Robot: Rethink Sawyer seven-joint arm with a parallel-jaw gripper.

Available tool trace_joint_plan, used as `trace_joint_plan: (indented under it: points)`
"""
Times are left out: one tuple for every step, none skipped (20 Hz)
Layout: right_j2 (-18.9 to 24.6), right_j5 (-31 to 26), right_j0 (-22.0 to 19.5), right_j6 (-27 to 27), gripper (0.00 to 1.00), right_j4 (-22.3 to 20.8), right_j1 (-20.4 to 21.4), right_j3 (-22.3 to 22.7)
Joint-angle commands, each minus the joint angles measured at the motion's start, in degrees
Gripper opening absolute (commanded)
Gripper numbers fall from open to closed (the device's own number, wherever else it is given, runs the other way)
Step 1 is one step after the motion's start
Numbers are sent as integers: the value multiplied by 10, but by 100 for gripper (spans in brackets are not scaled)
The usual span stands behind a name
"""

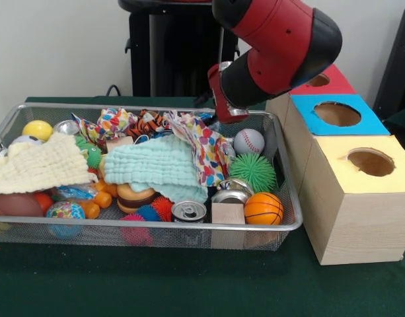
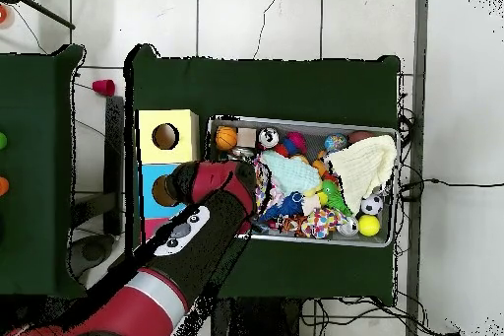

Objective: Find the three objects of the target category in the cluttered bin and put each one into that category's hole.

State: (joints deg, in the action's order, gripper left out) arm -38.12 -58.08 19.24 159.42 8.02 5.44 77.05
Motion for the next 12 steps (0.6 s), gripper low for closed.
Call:
trace_joint_plan:
  points:
    - [102,135,-56,39,0,35,30,82]
    - [104,128,-58,38,0,39,33,81]
    - [106,120,-59,37,0,43,35,80]
    - [112,112,-60,38,0,49,42,80]
    - [112,99,-59,39,0,51,48,79]
    - [108,77,-58,34,0,49,62,78]
    - [105,63,-57,31,0,45,69,77]
    - [99,40,-56,24,0,40,83,76]
    - [92,21,-53,20,0,32,92,71]
    - [87,12,-52,17,0,25,98,68]
    - [86,3,-54,13,0,22,106,68]
    - [85,-6,-55,11,0,20,112,68]
